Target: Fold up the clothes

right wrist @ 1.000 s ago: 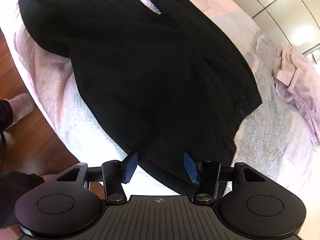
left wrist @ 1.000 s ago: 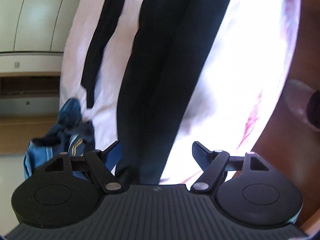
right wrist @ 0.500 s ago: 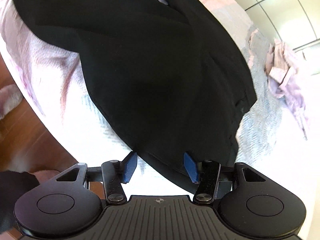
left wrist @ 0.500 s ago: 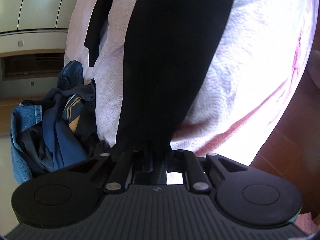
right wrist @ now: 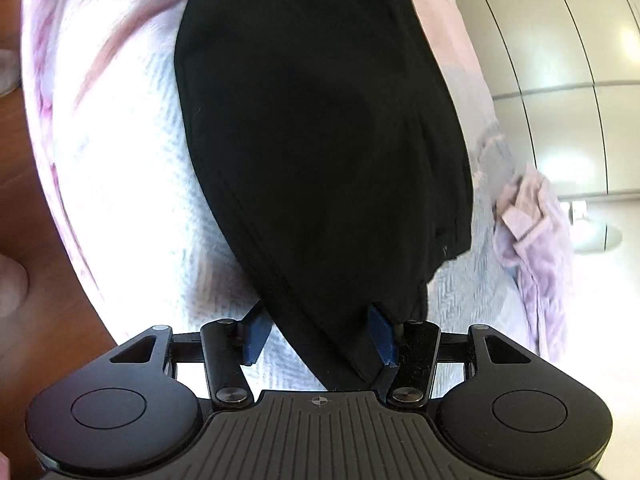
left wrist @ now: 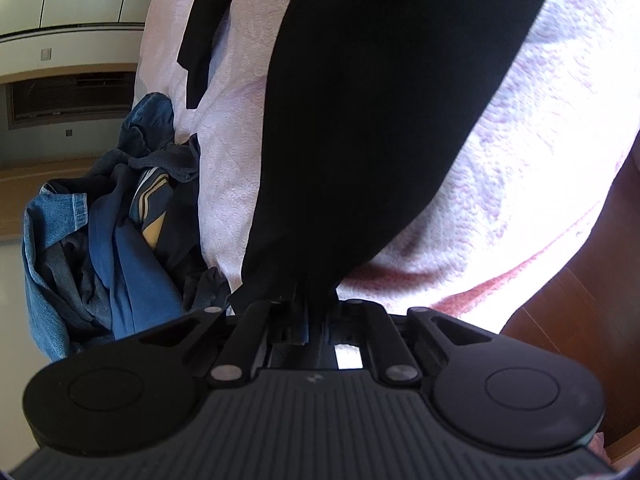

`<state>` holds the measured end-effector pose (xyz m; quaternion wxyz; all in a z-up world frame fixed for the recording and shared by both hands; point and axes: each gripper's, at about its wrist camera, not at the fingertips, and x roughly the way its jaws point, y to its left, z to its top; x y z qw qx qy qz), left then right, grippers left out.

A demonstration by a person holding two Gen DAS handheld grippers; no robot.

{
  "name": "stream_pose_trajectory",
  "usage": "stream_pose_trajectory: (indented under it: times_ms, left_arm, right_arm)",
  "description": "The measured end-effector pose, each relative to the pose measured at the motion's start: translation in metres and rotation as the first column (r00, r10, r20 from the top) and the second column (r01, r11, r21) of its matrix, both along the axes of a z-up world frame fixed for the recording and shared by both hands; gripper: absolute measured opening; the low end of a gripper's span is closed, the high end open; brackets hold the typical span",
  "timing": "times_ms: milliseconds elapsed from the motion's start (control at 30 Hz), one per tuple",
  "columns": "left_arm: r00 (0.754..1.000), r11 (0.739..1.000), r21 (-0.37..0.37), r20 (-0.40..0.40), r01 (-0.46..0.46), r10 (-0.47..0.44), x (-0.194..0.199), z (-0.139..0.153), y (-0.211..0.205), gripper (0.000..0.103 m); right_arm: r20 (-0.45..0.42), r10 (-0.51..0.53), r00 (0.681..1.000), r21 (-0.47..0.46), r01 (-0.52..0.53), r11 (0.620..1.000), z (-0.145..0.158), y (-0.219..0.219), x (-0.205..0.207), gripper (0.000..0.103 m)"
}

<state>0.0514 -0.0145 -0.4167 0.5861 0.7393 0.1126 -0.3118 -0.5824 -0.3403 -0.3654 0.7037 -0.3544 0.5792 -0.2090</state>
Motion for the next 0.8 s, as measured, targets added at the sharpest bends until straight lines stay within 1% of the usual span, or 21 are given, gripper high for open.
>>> stream_pose_trajectory:
  times_ms: [33,67,100,167,267,333,433,533,600,667,767,800]
  left_arm:
    - [1.000,1.000,-0.003,0.001,-0.009,0.009,0.000,0.004,-0.002,0.004]
    - [1.000,1.000,-0.008,0.002,-0.017,0.017,-0.001,0.009,-0.004,0.004]
    - [1.000,1.000,-0.015,0.003,-0.022,0.022,-0.002,0.017,-0.006,0.003]
    - [1.000,0.999,-0.025,0.015,-0.025,0.025,-0.003,0.039,-0.010,0.003]
    - [0.999,0.999,-0.038,0.047,-0.016,0.018,-0.003,0.085,-0.023,0.004]
    - [0.997,0.998,-0.055,0.078,-0.013,0.017,-0.003,0.120,-0.039,0.004]
    - [0.995,0.995,-0.090,0.091,-0.040,0.049,0.005,0.167,-0.076,0.004]
    - [0.994,0.992,-0.108,0.088,-0.059,0.068,0.020,0.205,-0.118,0.004]
    - [0.995,0.994,-0.095,0.073,-0.054,0.061,0.035,0.222,-0.151,0.004]
    - [0.998,0.997,-0.058,0.046,-0.043,0.046,0.053,0.230,-0.183,0.004]
    - [1.000,1.000,-0.006,0.001,-0.010,0.010,0.087,0.230,-0.232,0.004]
    - [1.000,1.000,0.013,-0.015,0.002,-0.001,0.100,0.226,-0.249,0.004]
  right_arm:
    - [0.009,-0.001,1.000,0.005,0.001,1.000,0.002,-0.003,0.000,0.048]
    - [0.021,-0.005,1.000,0.012,0.005,1.000,0.005,-0.005,0.000,0.019]
    - [0.033,-0.010,0.999,0.019,0.009,1.000,0.009,-0.008,-0.001,0.010]
    - [0.063,-0.029,0.998,0.053,0.025,0.998,0.025,-0.011,-0.001,0.006]
    - [0.102,-0.051,0.993,0.094,0.041,0.995,0.066,-0.010,-0.003,0.004]
    - [0.140,-0.044,0.989,0.104,0.029,0.994,0.098,-0.018,-0.001,0.003]
    - [0.190,-0.014,0.982,0.114,-0.008,0.994,0.142,-0.034,0.004,0.003]
    - [0.205,0.020,0.979,0.134,-0.048,0.990,0.175,-0.067,0.016,0.003]
    - [0.198,0.035,0.980,0.147,-0.065,0.987,0.189,-0.097,0.031,0.003]
    - [0.182,0.034,0.983,0.163,-0.064,0.985,0.196,-0.127,0.048,0.003]
    - [0.142,0.010,0.990,0.192,-0.037,0.981,0.199,-0.174,0.079,0.003]
    - [0.129,-0.017,0.992,0.208,-0.011,0.978,0.195,-0.193,0.091,0.003]
